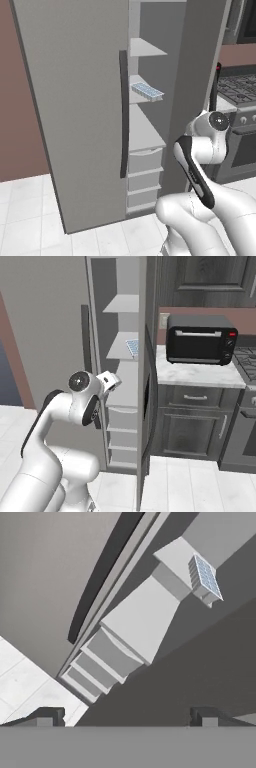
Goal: The ice cube tray has been filled with water. Take the tray and place it in the freezer to make ice. Close the freezer door after placing the tray.
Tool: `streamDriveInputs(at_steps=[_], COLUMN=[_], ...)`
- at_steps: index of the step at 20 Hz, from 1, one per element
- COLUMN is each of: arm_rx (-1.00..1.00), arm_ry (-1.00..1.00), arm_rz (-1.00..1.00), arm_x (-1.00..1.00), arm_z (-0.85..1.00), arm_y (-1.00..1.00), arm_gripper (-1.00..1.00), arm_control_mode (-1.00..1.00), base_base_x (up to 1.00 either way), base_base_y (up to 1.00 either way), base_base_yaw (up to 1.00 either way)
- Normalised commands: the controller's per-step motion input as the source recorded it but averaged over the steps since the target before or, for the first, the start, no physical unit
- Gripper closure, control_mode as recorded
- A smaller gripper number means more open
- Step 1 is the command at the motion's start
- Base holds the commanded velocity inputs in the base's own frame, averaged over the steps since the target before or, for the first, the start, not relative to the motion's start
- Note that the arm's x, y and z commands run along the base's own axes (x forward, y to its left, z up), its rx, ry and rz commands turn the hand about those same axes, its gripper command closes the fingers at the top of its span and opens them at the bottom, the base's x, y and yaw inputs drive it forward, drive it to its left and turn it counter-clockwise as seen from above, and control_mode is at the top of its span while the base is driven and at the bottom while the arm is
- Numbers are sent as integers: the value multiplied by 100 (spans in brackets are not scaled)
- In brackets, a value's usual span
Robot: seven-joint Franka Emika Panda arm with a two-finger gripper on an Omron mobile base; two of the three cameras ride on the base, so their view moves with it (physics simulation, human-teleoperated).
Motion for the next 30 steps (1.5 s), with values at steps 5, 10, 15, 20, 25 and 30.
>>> streamDriveInputs(at_steps=[5, 10, 15, 20, 25, 30], arm_rx=[0, 0, 0, 3, 0, 0], arm_ry=[-25, -12, -1, 0, -1, -6], arm_rz=[-2, 0, 0, 7, 16, 19], arm_x=[0, -3, -1, -1, -26, -26], arm_z=[18, 64, 40, 22, 5, 0], arm_y=[-1, -23, -47, -72, -68, -63], arm_gripper=[-100, -100, -100, -100, -100, -100], arm_control_mode=[-100, -100, -100, -100, -100, -100], base_base_x=[0, 0, 0, 0, 0, 0], base_base_y=[0, 0, 0, 0, 0, 0], base_base_yaw=[0, 0, 0, 0, 0, 0])
